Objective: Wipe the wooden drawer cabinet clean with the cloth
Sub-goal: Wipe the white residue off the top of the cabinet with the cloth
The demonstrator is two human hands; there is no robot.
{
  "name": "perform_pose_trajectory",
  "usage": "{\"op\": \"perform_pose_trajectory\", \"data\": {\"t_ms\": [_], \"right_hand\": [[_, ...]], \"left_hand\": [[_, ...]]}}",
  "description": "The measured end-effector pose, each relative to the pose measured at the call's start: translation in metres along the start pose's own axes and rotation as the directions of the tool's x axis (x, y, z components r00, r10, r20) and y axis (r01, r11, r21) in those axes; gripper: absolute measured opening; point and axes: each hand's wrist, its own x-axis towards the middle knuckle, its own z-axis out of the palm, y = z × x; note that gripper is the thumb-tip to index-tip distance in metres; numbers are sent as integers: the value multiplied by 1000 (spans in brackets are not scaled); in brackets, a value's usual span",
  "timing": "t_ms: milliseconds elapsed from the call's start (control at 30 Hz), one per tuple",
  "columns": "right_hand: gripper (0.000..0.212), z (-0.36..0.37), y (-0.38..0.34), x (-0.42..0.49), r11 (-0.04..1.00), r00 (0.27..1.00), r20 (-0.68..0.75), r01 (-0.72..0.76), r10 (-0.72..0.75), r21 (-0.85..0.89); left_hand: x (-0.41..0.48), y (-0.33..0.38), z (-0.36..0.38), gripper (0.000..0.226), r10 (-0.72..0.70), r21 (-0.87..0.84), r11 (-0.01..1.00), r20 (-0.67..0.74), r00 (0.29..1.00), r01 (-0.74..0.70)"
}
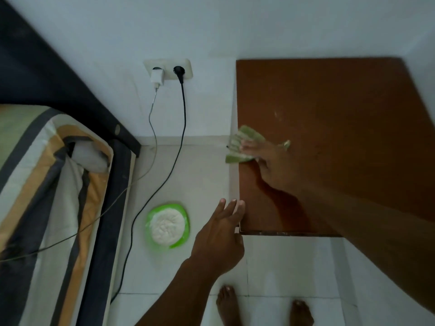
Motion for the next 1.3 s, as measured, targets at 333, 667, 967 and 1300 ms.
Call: {"op": "perform_pose_trajectory", "data": {"t_ms": [333,667,967,1300], "right_hand": [[40,-12,-37,-198,985,972,227,27,-67,172],[41,-120,51,82,983,931,-322,-185,175,0],[45,-69,120,136,949,962,-176,-242,208,-200],[57,-35,31,-104,994,999,23,-30,28,105]], "left_hand": [[-6,5,-1,76,-40,-13,999,90,995,41],[27,31,-7,64,-54,195,979,-19,998,57],[37,27,-10,62,-32,324,946,15,999,26],[31,31,-1,70,75,296,953,-18,997,-66]]}}
